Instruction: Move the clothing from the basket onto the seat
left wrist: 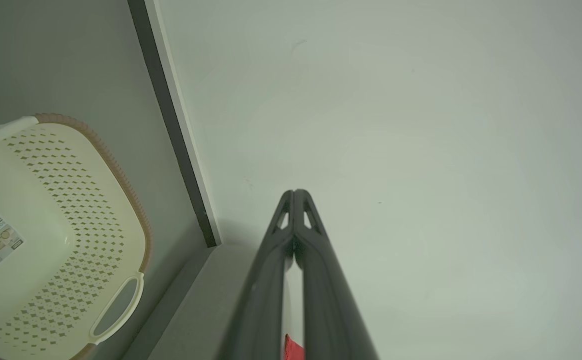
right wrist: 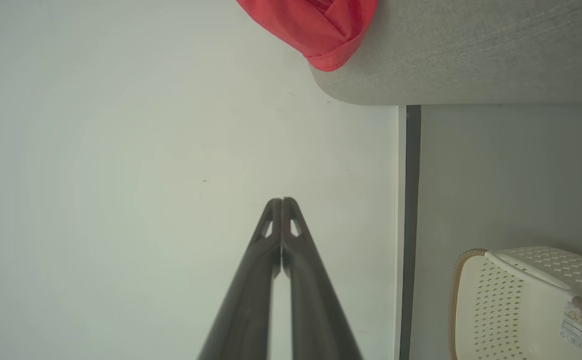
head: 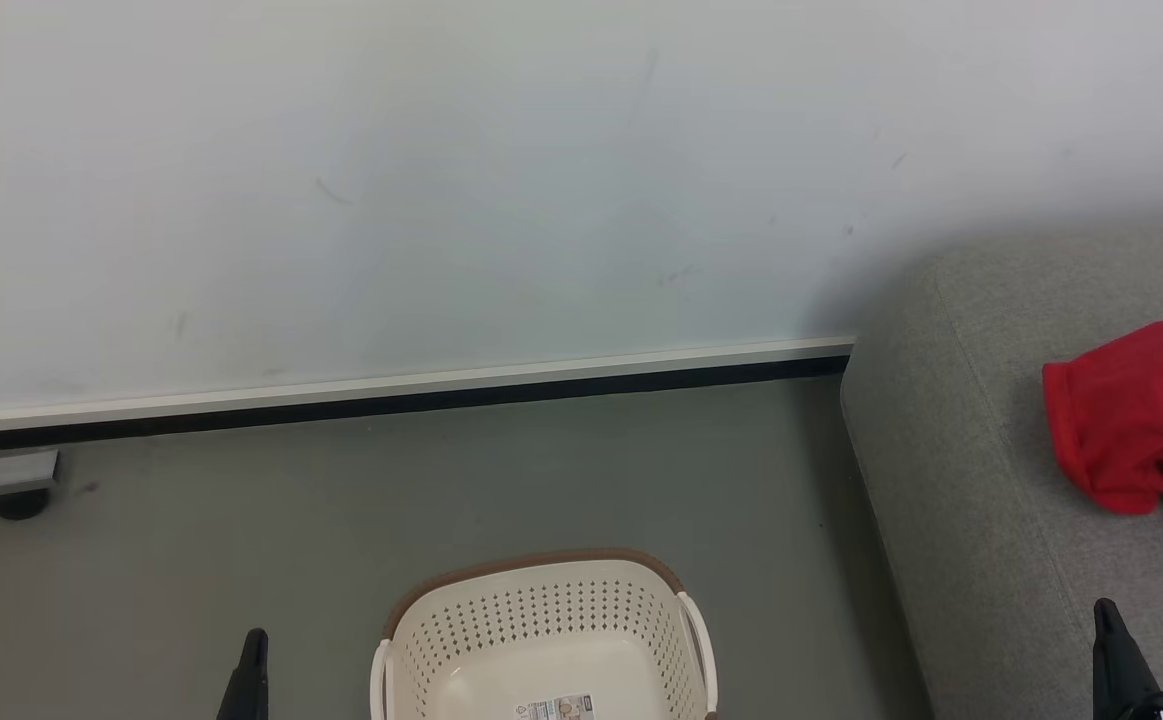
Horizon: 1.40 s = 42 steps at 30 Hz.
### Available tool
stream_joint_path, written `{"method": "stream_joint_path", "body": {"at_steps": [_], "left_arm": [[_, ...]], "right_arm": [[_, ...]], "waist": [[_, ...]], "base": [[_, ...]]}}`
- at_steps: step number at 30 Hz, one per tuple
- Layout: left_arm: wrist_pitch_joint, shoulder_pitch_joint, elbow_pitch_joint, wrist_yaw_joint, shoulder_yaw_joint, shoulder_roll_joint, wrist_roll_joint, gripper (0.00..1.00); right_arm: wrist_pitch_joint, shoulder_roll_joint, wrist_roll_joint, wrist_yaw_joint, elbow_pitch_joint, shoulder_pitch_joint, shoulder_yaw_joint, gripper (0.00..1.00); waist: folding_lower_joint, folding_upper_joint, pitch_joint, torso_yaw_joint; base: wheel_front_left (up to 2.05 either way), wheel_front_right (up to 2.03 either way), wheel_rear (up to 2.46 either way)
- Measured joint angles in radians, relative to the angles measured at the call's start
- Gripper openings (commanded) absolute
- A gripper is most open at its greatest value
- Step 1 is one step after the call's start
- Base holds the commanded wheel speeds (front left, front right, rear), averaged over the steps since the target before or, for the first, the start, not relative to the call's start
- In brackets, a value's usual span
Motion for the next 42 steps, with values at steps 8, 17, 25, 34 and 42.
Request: {"method": "stream_joint_path", "body": {"at_steps": [8, 17, 25, 34, 42], "left_arm": [[0.007, -0.002, -0.001, -0.001, 0.001, 0.0, -0.02, 0.0], [0.007, -0.002, -0.001, -0.001, 0.001, -0.001, -0.02, 0.0], [0.007, -0.002, -0.001, -0.001, 0.001, -0.001, -0.02, 0.0], [0.007, -0.002, -0.001, -0.001, 0.001, -0.001, -0.02, 0.0], [0.007, -0.002, -0.001, -0.001, 0.001, -0.001, -0.02, 0.0]], "right_arm": [[0.007, 0.001, 0.015, 0.0, -0.005, 0.001, -0.005, 0.0], [0.007, 0.001, 0.015, 0.0, -0.005, 0.001, -0.005, 0.0], [0.007, 0.001, 0.015, 0.0, -0.005, 0.002, -0.005, 0.0], [0.007, 0.001, 0.015, 0.0, -0.005, 0.002, -0.005, 0.0], [0.007, 0.001, 0.015, 0.0, -0.005, 0.002, -0.005, 0.0]], "waist": [[0.0, 0.0, 0.001, 0.0], [0.0, 0.0, 0.001, 0.0], [0.0, 0.0, 0.001, 0.0], [0.0, 0.0, 0.001, 0.0], [0.0, 0.0, 0.001, 0.0]], "base": [[0.0, 0.0, 0.0], [0.0, 0.0, 0.0], [0.0, 0.0, 0.0], [0.0, 0.0, 0.0], [0.0, 0.0, 0.0]]}}
